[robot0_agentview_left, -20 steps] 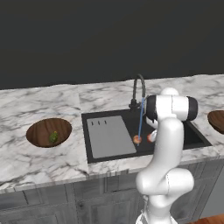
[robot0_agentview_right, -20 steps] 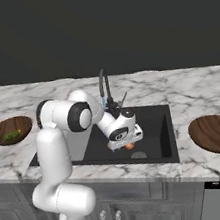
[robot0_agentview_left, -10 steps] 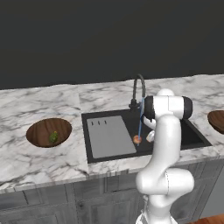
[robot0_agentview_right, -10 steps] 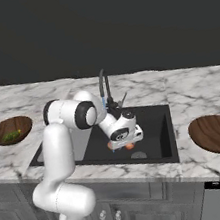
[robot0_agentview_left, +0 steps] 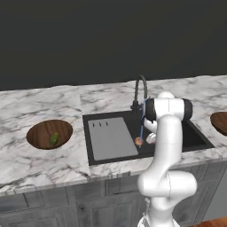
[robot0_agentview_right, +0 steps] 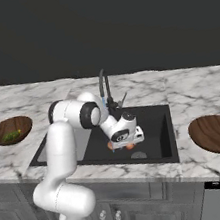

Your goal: Pick the peachs from the sink and place them in one bowl. Place the cucumber in the other bowl. Then turn off the sink faucet.

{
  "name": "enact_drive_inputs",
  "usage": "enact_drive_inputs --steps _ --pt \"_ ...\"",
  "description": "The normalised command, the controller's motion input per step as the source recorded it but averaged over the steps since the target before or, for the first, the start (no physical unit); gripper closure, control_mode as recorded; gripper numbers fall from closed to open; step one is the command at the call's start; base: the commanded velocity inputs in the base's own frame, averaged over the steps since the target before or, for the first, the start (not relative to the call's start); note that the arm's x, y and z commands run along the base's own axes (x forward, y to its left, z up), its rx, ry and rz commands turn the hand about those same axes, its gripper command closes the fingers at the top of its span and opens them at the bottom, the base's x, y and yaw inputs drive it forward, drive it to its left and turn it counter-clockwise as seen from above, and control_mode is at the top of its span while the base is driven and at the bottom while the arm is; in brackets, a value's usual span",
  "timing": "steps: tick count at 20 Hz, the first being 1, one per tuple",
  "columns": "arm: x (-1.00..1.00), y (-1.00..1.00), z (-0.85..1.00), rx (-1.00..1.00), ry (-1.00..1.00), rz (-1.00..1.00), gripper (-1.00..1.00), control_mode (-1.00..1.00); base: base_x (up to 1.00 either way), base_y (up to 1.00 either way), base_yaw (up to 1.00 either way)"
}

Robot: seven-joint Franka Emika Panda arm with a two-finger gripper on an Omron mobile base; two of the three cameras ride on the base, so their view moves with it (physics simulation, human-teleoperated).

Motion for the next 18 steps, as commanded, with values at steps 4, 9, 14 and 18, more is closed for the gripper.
enact_drive_inputs --steps 4,9,14,18 --pt "0.14 -0.02 -0.16 -0.01 0.0 -0.11 -1.0 -1.0 0.0 0.0 0.0" --pt "0.08 -0.08 -0.19 -0.02 0.0 -0.13 -1.0 -1.0 0.0 0.0 0.0" --pt "0.15 -0.02 -0.15 -0.01 0.0 -0.11 -1.0 -1.0 0.0 0.0 0.0" --pt "0.23 0.0 -0.09 0.0 0.0 -0.04 -1.0 -1.0 0.0 0.0 0.0"
